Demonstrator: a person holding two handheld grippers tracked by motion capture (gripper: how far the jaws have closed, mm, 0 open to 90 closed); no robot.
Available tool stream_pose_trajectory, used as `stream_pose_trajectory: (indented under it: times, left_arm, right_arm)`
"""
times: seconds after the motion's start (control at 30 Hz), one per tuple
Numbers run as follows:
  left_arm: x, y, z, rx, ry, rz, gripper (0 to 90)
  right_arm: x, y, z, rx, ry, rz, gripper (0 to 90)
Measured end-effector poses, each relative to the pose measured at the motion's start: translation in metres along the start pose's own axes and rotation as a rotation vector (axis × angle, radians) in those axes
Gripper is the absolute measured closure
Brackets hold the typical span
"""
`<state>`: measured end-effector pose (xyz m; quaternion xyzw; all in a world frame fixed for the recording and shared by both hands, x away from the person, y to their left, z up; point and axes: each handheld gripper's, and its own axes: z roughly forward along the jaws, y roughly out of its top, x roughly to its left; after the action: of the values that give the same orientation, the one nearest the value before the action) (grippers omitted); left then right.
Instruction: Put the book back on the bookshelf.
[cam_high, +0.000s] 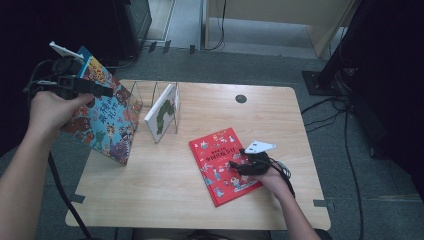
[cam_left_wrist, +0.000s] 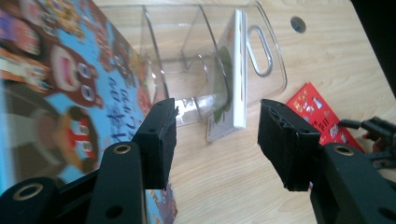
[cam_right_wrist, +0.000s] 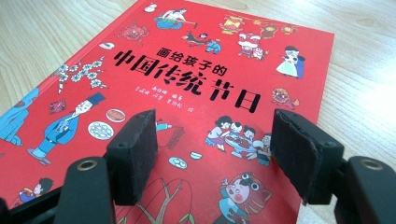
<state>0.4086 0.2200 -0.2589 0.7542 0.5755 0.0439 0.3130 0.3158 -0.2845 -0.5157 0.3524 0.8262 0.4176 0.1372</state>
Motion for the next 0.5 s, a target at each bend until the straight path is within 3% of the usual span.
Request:
stream_pose_trajectory:
  times: [0.1, 0.2, 0.5]
  left_arm:
    - [-0.005, -0.008, 0.008, 0.008, -0.008, 0.014, 47.1]
    - [-0.011, -0.018, 0.015, 0.017, 0.023, 0.045, 46.9]
    - [-0.024, -0.046, 0.037, 0.018, -0.031, 0.068, 45.6]
  right_arm:
    - [0.0, 0.0, -0.001, 0.002, 0.001, -0.001, 32.2]
    - [0.0, 0.0, -0.001, 0.004, -0.001, -0.002, 32.5]
    - [-0.002, -0.001, -0.003, 0.01, -0.008, -0.005, 33.5]
